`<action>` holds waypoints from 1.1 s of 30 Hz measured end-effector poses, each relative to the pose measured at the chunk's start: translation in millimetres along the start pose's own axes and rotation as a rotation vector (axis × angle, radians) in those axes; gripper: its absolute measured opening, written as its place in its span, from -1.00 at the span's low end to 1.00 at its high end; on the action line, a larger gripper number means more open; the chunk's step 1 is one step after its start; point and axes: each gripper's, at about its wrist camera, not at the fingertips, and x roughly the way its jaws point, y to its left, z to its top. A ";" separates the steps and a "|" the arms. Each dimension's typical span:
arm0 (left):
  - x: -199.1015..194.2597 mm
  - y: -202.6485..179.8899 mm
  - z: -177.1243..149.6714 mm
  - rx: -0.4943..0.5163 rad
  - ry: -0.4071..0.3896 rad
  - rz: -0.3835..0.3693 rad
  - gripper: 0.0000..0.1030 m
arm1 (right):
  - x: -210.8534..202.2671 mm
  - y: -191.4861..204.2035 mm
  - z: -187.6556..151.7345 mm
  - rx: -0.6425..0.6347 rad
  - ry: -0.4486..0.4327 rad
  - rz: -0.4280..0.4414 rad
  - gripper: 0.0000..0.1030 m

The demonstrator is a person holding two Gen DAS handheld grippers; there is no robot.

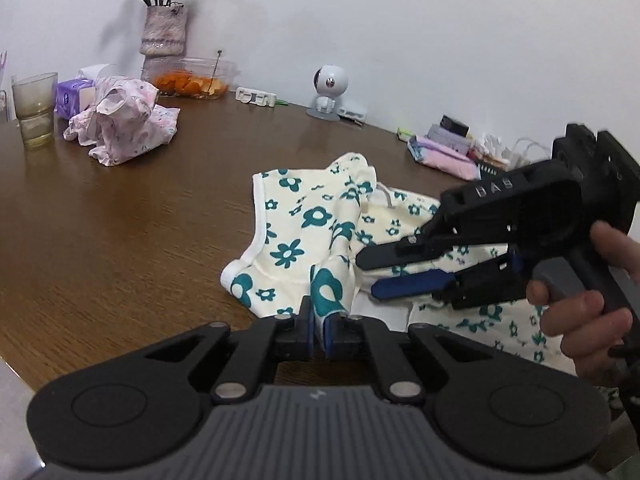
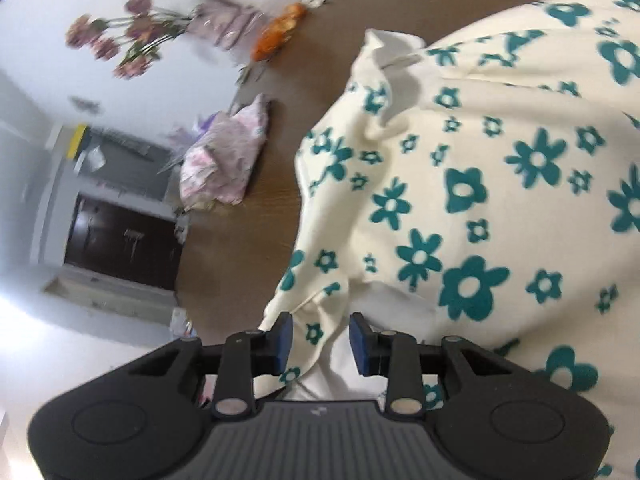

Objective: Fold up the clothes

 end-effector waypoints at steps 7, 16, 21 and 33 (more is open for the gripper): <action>0.2 1.8 -1.4 -0.016 0.006 -0.001 -0.91 | 20.1 0.8 -9.9 0.023 -0.045 -0.012 -0.88; 2.6 -0.2 -2.7 -0.006 0.024 0.010 -0.91 | -13.8 12.8 -12.8 -0.031 -0.167 0.021 -1.00; 1.2 14.0 4.9 -0.138 0.017 -0.054 -0.91 | -11.3 -9.1 -20.6 0.128 -0.062 0.094 -0.22; -0.6 22.6 6.4 -0.245 0.014 -0.130 -0.91 | 25.8 -24.4 -42.3 0.367 -0.109 0.278 -0.11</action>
